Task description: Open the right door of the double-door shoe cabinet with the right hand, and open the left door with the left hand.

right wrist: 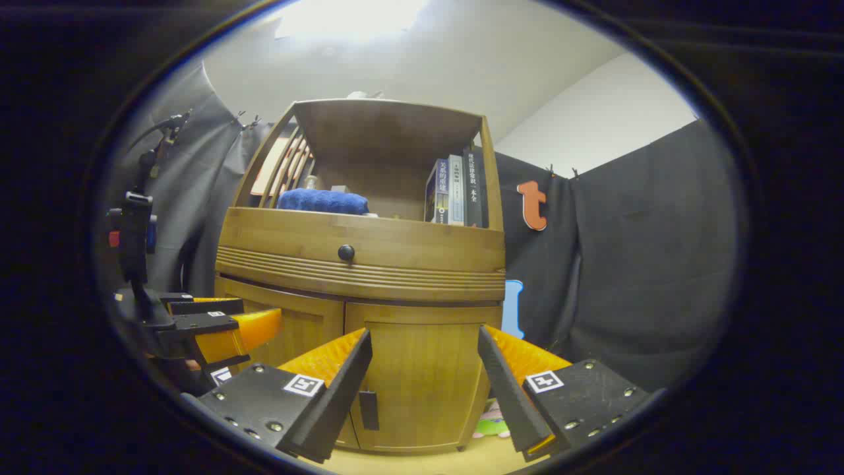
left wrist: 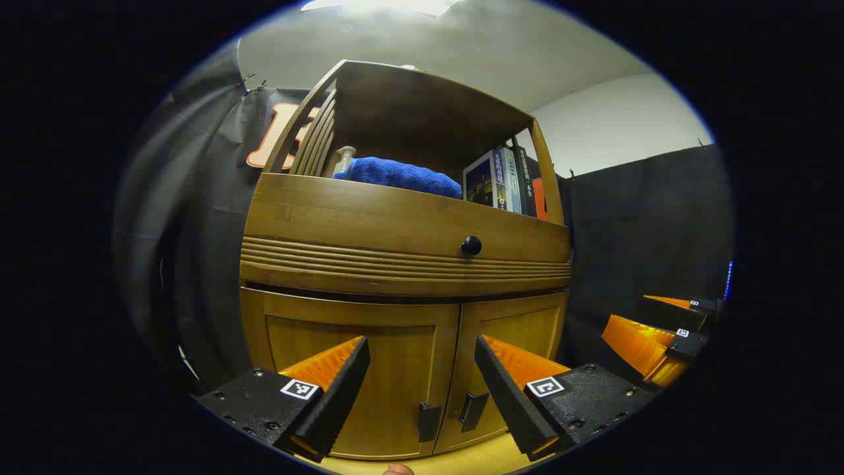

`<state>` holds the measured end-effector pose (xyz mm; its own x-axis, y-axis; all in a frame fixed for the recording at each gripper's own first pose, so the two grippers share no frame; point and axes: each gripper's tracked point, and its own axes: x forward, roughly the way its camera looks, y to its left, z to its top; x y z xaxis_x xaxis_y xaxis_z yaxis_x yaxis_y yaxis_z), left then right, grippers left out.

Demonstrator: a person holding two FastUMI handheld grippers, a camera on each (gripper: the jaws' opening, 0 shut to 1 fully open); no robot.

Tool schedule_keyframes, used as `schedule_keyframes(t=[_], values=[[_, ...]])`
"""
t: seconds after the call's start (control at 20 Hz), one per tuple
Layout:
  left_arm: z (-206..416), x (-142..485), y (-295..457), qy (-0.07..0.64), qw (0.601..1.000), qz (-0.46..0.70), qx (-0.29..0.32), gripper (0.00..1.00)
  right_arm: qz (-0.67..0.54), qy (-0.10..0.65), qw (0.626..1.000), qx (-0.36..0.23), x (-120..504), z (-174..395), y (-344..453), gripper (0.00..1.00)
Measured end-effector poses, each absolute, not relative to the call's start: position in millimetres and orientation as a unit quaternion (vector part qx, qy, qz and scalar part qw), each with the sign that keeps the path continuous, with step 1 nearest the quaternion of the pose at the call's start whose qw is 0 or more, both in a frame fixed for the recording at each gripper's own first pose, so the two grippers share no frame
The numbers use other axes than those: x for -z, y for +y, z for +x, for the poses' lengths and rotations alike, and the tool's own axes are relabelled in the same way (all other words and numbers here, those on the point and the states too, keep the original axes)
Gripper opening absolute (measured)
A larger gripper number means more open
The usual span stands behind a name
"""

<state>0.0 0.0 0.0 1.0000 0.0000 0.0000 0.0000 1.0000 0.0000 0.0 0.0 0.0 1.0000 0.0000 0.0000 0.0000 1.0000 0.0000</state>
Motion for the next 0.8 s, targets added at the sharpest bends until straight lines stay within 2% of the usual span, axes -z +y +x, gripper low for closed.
schedule_keyframes(t=[0.2,0.35,0.8], values=[[-1,1,5,-0.001,1.0,-0.003,-0.005,0.98,0.001,0.004,1.0,-0.005,7,4,2,0.94],[0,7,8,0.009,1.0,-0.008,-0.01,0.98,-0.008,0.01,1.0,-0.013,15,9,6,0.96],[-13,26,66,0.034,0.996,0.004,-0.079,0.99,-0.004,0.059,0.997,-0.059,71,55,37,0.94]])
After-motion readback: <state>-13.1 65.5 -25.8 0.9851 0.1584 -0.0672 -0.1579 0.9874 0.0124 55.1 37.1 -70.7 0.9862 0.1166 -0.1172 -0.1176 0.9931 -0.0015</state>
